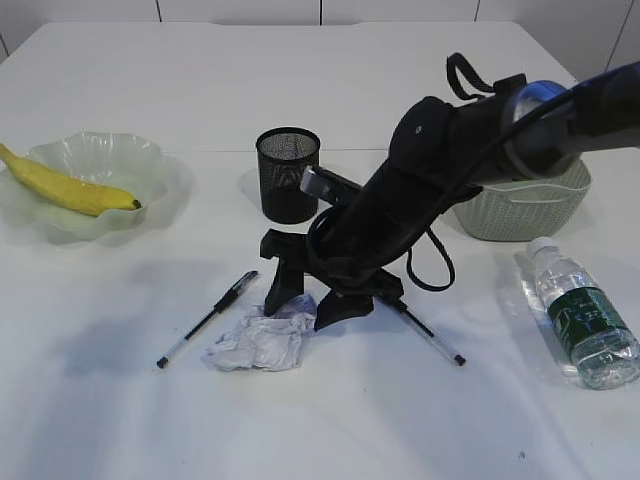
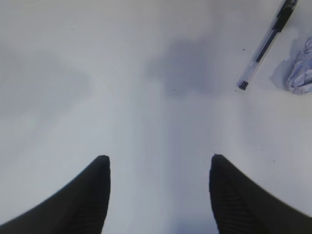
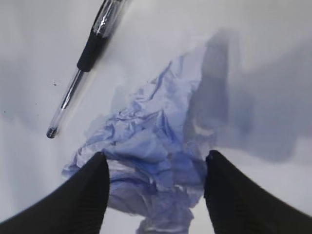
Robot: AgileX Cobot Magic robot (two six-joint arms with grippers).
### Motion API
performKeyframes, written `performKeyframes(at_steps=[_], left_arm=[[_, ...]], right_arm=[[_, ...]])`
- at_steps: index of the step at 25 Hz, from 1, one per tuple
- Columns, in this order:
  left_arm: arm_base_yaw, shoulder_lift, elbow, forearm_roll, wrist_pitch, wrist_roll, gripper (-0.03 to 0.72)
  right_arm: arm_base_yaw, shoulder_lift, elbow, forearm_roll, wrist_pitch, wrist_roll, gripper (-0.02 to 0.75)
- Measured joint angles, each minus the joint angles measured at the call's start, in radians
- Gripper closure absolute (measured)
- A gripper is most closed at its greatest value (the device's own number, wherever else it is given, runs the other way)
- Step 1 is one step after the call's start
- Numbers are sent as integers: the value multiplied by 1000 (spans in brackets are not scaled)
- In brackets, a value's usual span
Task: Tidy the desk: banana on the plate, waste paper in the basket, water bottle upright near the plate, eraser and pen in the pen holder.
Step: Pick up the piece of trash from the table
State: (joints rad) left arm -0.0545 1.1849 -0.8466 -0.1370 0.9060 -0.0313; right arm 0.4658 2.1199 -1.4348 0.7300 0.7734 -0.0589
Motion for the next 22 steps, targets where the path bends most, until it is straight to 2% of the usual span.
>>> performKeyframes(at_steps=[3,8,11,18,22], left_arm=[[0,0,0,0,0,0,237],[0,0,0,0,0,0,237],[0,0,0,0,0,0,237],[0,0,0,0,5,0,237],[0,0,0,0,8,0,237]], right_arm=[[0,5,0,13,0,0,334],[0,5,0,26,2,0,542],[1,5,0,30,4,0,635],[3,5,0,30,16,0,738],[3,5,0,27,50,0,748]])
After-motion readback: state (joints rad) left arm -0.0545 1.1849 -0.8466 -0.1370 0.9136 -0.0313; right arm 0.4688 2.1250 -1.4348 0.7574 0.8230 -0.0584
